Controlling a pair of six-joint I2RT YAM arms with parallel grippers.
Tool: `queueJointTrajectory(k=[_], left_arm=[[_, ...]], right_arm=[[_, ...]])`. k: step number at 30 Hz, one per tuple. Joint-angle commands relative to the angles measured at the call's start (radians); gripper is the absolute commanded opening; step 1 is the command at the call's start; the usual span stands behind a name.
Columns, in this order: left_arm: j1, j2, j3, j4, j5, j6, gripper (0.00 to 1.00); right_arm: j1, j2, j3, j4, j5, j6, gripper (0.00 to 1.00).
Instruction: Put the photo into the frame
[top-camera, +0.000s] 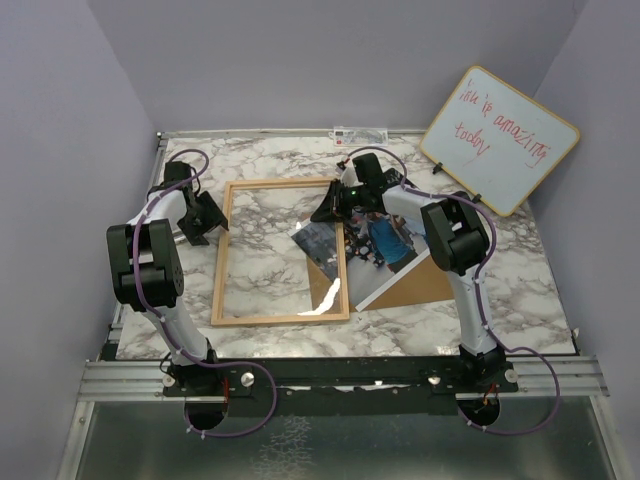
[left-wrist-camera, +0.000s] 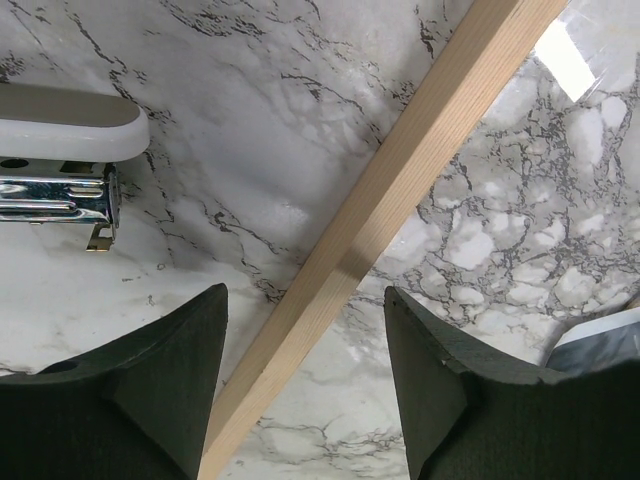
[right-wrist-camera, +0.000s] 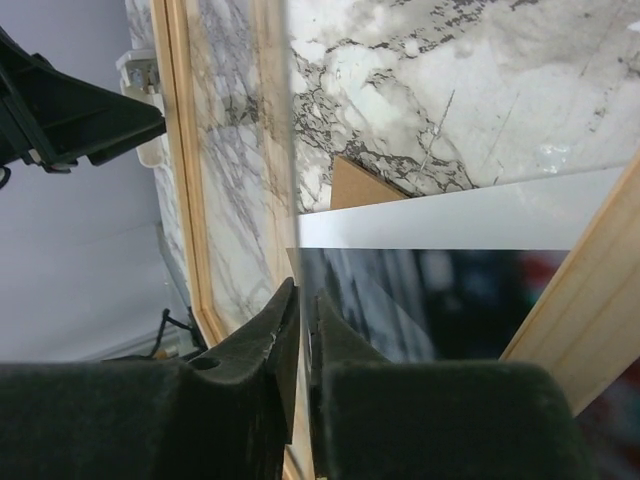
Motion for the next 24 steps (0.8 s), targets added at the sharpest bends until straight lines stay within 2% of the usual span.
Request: queueJointTrajectory(k=[1, 4, 8, 16, 24], left_arm=[[-0.007, 0.012, 0.028, -0.001, 0.001, -0.002, 0.64], [-0.008, 0.016, 0.034, -0.001, 0.002, 0.0, 0.64], [-0.008, 0.022, 0.046, -0.001, 0.003, 0.0, 0.64], [-0.017, 0.039, 0.056, 0.004, -0.012, 0.004, 0.47], [-0.029, 0.054, 0.047, 0.011, -0.026, 0.007, 0.41]], right_arm=[[0.008, -0.015, -0.008, -0.019, -0.018, 0.014, 0.07], [0.01, -0.01, -0.014, -0.026, -0.03, 0.005, 0.01], [0.009, 0.003, 0.011, -0.079, -0.054, -0.021, 0.01], [0.008, 0.036, 0.092, -0.162, -0.116, -0.029, 0.01], [0.009, 0.06, 0.107, -0.161, -0.151, -0.011, 0.01]])
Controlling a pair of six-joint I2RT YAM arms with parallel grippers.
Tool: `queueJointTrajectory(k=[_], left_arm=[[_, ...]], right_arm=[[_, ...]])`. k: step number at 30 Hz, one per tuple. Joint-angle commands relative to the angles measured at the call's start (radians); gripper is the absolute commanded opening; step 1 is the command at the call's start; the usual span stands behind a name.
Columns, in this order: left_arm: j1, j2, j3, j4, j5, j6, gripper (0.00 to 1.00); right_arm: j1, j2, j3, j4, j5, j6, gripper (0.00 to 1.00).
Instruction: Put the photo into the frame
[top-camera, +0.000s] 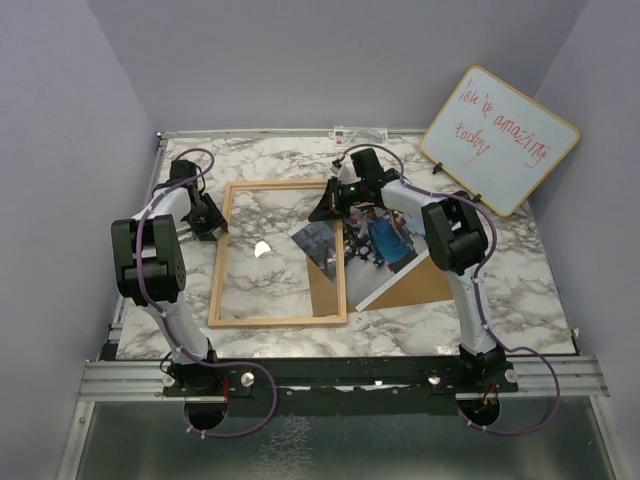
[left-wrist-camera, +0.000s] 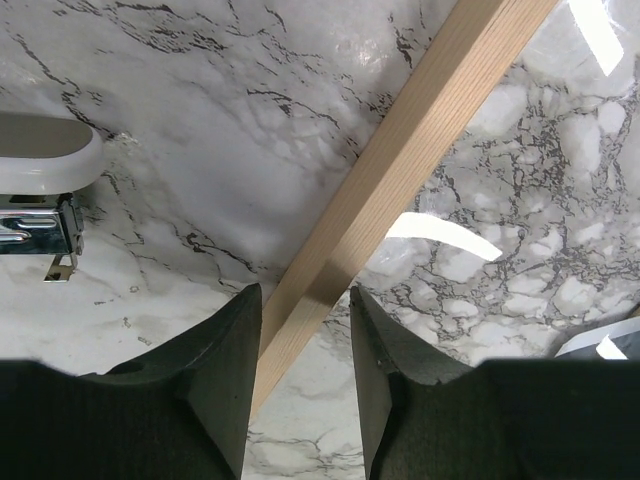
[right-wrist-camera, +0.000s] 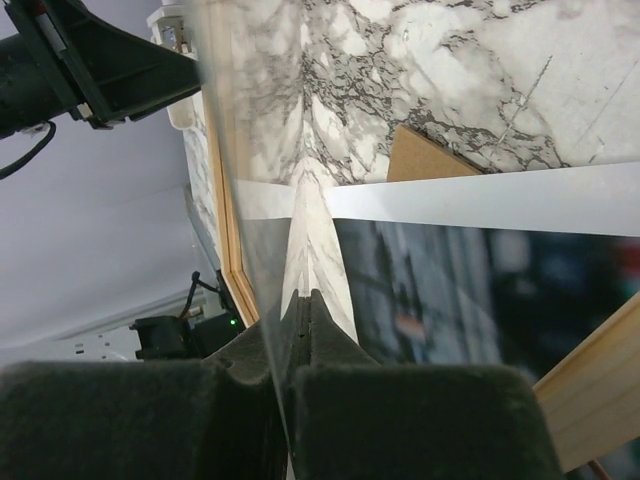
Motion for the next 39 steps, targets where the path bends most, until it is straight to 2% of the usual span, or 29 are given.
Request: queueJointTrajectory(k=[1, 9, 20, 33, 39], left_arm=[[-0.007, 0.013, 0.012, 0.009, -0.023, 0.007, 0.41], [-0.009, 0.01, 0.01, 0.011, -0.036, 0.007, 0.4], [-0.011, -0.001, 0.018, 0.022, -0.001, 0.002, 0.42], [-0.011, 0.0, 0.021, 0.017, -0.061, -0.005, 0.41], [-0.011, 0.0, 0.051, 0.014, -0.049, -0.003, 0.43]], right_arm=[[0.007, 0.057, 0.021, -0.033, -0.059, 0.009, 0.01], [0.007, 0.059, -0.01, 0.022, -0.09, 0.065, 0.01], [0.007, 0.012, -0.102, 0.273, -0.174, 0.163, 0.01], [0.007, -0.02, -0.201, 0.471, -0.24, 0.291, 0.01], [0.007, -0.008, -0.212, 0.461, -0.243, 0.298, 0.01]])
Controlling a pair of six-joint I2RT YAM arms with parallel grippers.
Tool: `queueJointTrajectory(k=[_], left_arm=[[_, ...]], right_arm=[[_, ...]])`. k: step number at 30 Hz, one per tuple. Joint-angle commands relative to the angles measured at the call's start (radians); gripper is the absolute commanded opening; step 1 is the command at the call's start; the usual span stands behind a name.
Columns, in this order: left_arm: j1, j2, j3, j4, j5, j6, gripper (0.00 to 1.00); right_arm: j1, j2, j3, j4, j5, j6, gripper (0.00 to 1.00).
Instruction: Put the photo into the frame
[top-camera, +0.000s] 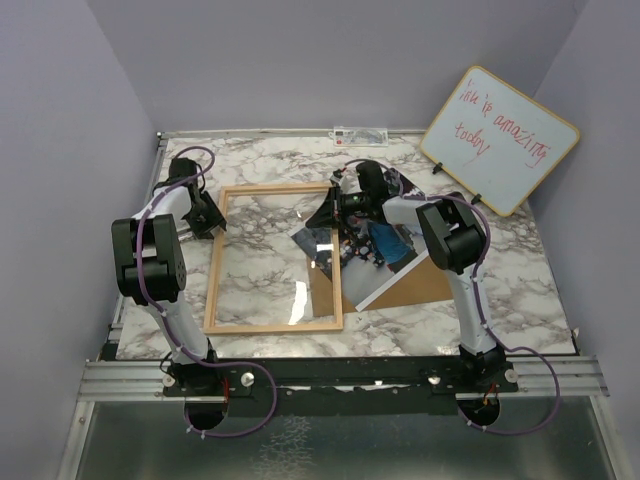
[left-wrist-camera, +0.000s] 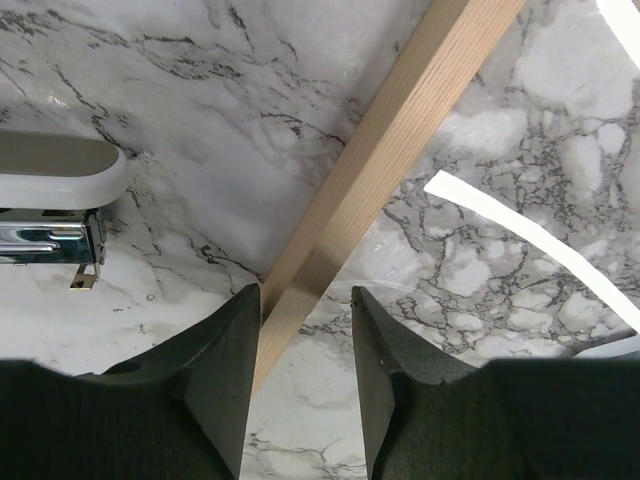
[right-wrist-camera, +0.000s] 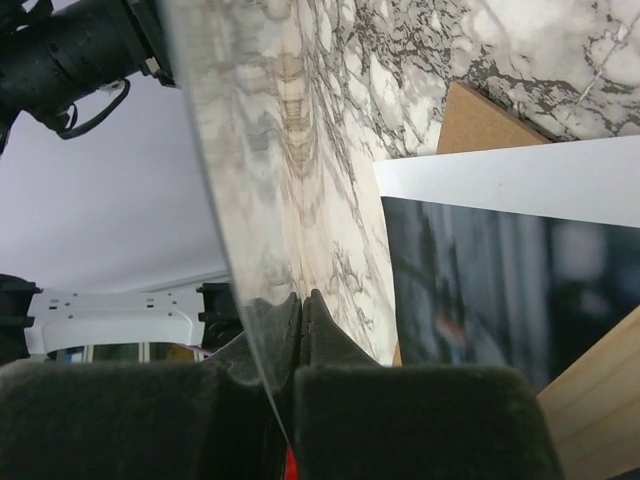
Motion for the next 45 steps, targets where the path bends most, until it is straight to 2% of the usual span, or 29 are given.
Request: queueJointTrajectory(k=[1, 6, 13, 19, 26, 27, 33, 40, 45], left_arm=[[-0.004, -0.007, 0.051, 0.01, -0.003, -0.002, 0.45], [-0.004, -0.009, 0.095, 0.01, 0.013, -0.001, 0.51], [-0.005, 0.031, 0.119, 0.034, -0.059, 0.027, 0.48], [-0.004, 0.07, 0.16, 0.068, -0.067, 0.041, 0.45], [-0.005, 0.064, 0.189, 0.067, -0.066, 0.047, 0.46], [-0.004, 0.06, 0.188, 0.068, -0.068, 0.048, 0.46], [-0.005, 0.06, 0.158, 0.068, -0.08, 0.04, 0.46], [-0.005, 0.075, 0.126, 0.066, -0.097, 0.035, 0.46], [-0.004, 0.1, 0.12, 0.064, -0.068, 0.029, 0.41]], right_arm=[[0.011, -0.024, -0.01, -0.019, -0.054, 0.003, 0.01], [0.012, -0.002, 0.049, -0.234, 0.028, -0.104, 0.01], [0.011, 0.0, 0.112, -0.381, 0.113, -0.157, 0.01], [0.013, -0.024, 0.106, -0.373, 0.129, -0.154, 0.25], [0.019, -0.055, 0.094, -0.364, 0.159, -0.136, 0.36], [0.019, -0.054, 0.095, -0.36, 0.161, -0.13, 0.35], [0.027, -0.021, 0.116, -0.335, 0.142, -0.105, 0.1], [0.033, 0.005, 0.133, -0.285, 0.114, -0.089, 0.01], [0.033, 0.03, 0.153, -0.278, 0.102, -0.087, 0.01]])
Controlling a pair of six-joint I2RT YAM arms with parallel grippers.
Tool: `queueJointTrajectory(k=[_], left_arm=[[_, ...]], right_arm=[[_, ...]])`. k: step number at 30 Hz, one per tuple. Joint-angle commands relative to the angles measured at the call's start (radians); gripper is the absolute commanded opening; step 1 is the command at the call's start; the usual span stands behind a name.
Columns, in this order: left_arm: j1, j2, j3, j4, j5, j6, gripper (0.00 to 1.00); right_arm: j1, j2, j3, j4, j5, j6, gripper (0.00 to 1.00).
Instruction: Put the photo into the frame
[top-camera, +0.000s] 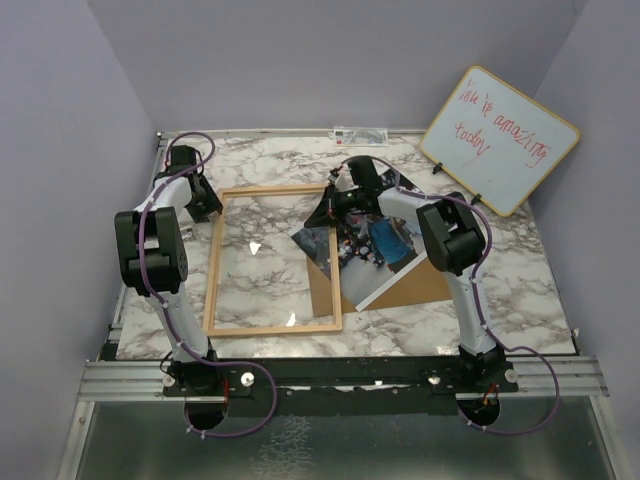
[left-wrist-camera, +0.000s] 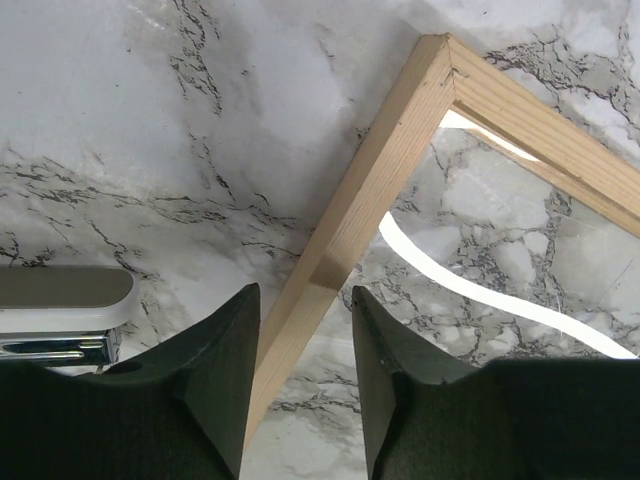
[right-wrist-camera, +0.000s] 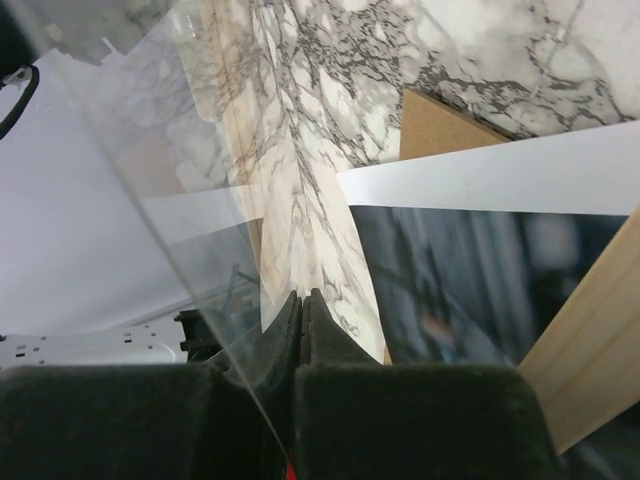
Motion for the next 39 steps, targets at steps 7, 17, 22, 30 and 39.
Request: queueJointTrajectory(k=[7, 17, 22, 30, 39], left_arm=[[-0.004, 0.03, -0.018, 0.002, 0.024, 0.001, 0.3], [-0.004, 0.025, -0.011, -0.002, -0.017, -0.006, 0.29], [-0.004, 0.015, -0.01, -0.002, -0.032, -0.007, 0.29], [-0.004, 0.0, -0.002, -0.004, -0.024, -0.004, 0.32], [-0.004, -0.067, 0.032, -0.032, -0.084, -0.03, 0.49]], right_arm=[[0.011, 0.065, 0.064, 0.038, -0.038, 0.0, 0.01], [0.014, -0.018, -0.046, 0.149, -0.023, -0.105, 0.01], [0.014, -0.053, -0.068, 0.189, -0.028, -0.112, 0.01], [0.014, -0.055, -0.081, 0.281, -0.061, -0.079, 0.01], [0.014, -0.045, -0.084, 0.288, -0.044, -0.069, 0.01]])
